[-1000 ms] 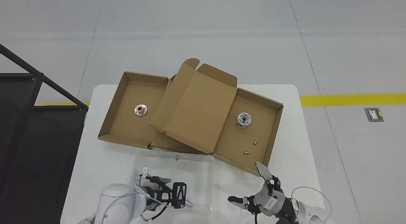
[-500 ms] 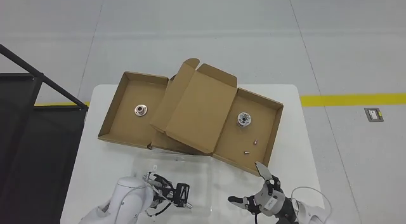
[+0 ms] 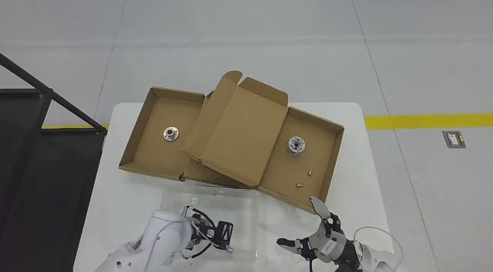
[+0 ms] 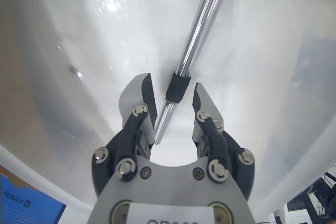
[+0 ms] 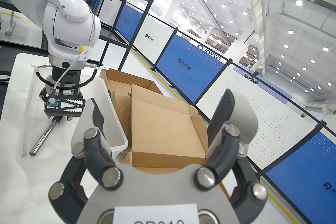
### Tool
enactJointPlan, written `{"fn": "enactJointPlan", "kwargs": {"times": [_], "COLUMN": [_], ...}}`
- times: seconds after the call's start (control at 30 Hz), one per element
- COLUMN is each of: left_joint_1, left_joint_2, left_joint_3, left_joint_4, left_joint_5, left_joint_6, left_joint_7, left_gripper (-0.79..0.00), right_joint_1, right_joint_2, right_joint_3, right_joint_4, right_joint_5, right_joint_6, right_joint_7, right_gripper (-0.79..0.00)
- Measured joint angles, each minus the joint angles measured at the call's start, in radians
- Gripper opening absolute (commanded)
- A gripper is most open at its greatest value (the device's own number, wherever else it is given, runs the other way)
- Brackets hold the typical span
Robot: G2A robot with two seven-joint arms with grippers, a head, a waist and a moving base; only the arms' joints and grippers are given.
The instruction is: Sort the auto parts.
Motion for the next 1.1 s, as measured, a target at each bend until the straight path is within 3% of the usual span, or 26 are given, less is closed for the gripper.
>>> {"fn": "enactJointPlan", "kwargs": {"times": [0.33,0.37,0.43,0.47,0.8,1.1], "left_joint_1": [-0.037,-0.04,-0.047,-0.049,-0.026,0.098], "left_joint_2": [-0.009,-0.01,-0.012,-0.013,-0.005,0.036], "left_joint_3": [0.043,0.046,0.052,0.054,-0.006,-0.176], "left_joint_4": [0.041,0.043,0.051,0.054,-0.018,-0.191], "left_joint_5": [-0.032,-0.034,-0.036,-0.036,-0.082,-0.173], "left_joint_6": [0.0,0.0,0.0,0.0,0.014,0.009], "left_joint_7": [-0.029,-0.032,-0.032,-0.032,-0.042,0.025], "left_gripper": [-0.486,-0.545,-0.745,-0.785,-0.785,-0.785], "right_joint_1": [0.0,0.0,0.0,0.0,0.0,0.0], "right_joint_2": [0.0,0.0,0.0,0.0,0.0,0.0], "right_joint_3": [0.0,0.0,0.0,0.0,0.0,0.0], "right_joint_4": [0.0,0.0,0.0,0.0,0.0,0.0], "right_joint_5": [0.0,0.0,0.0,0.0,0.0,0.0], "right_joint_6": [0.0,0.0,0.0,0.0,0.0,0.0], "right_joint_7": [0.0,0.0,0.0,0.0,0.0,0.0], "right_gripper": [0.0,0.0,0.0,0.0,0.0,0.0]}}
